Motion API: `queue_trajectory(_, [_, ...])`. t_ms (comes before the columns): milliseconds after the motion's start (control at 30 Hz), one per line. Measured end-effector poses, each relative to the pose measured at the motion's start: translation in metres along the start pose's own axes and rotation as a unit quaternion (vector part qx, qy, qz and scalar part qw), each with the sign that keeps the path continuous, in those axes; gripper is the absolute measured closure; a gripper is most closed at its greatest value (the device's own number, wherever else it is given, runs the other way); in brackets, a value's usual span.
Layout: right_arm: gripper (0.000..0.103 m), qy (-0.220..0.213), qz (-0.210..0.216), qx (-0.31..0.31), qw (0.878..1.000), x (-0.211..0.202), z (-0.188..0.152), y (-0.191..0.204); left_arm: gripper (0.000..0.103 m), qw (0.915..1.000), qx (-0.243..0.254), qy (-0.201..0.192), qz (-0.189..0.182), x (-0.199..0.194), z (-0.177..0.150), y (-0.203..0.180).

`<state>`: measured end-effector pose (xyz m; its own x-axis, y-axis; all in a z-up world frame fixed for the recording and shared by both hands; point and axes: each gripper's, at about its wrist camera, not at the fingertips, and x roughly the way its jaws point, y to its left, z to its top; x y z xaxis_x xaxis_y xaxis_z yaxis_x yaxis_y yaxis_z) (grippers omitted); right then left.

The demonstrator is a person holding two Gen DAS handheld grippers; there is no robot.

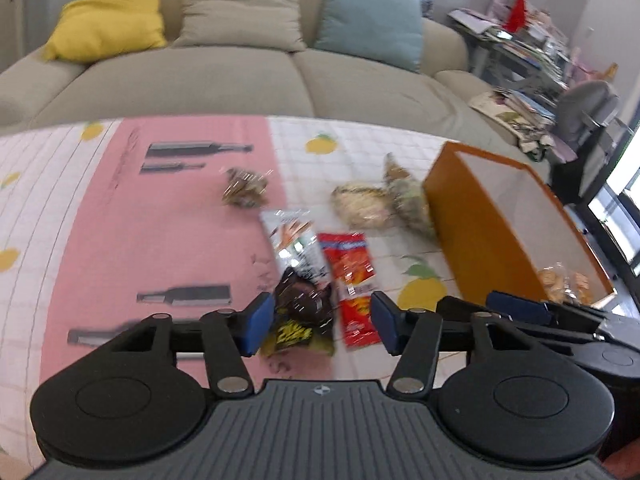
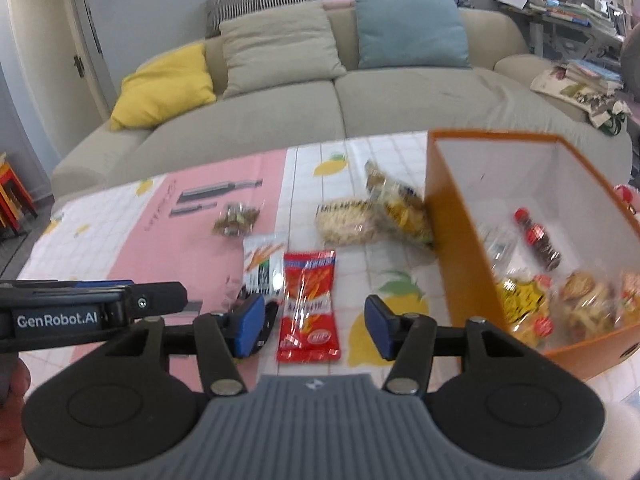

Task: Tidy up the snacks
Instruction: 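Withdraw both tools and move toward the red spicy strip packs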

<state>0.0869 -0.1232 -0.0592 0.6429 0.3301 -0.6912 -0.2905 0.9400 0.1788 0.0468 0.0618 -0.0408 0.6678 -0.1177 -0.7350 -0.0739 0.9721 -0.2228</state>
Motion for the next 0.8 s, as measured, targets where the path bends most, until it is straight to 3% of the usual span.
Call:
queue_trajectory(267, [0.045, 0.002, -0.029, -0.034, 0.999, 0.029, -0.021, 0.017, 0.046, 0.9989, -0.041, 0.005, 0.022, 0.023, -0.021, 0.025])
queue_trajectory(367, [0.045, 0.004, -0.045, -0.050, 0.998, 0.041, -0.024, 0.020, 0.046, 0.9982, -0.059, 0.014, -0.003, 0.033, -0.022, 0.034])
queue_trajectory(800, [0.045, 0.046, -0.049, -0.060, 0.996, 0.092, -0.021, 0.004, 0.036, 0.9992, -0.002, 0.039, -0.012, 0.084, -0.009, 0.016])
